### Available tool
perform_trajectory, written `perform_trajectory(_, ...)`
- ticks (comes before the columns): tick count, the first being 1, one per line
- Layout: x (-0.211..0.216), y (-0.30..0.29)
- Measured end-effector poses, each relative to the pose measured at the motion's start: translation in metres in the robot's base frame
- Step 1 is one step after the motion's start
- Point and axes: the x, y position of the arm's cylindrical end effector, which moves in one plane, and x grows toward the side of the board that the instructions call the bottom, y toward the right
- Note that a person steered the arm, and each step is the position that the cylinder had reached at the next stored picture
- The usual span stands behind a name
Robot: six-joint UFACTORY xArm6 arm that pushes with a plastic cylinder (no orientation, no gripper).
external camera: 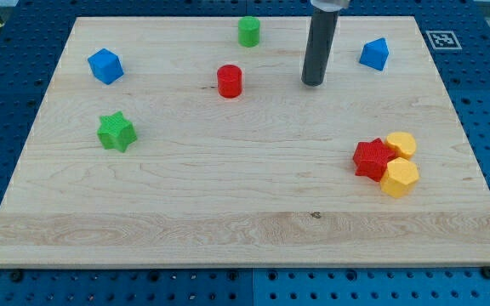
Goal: Point at the red circle
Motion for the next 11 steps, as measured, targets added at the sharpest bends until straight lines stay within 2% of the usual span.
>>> perform_trajectory(4,-0.032,-0.04)
perform_trajectory(11,-0.032,-0.13)
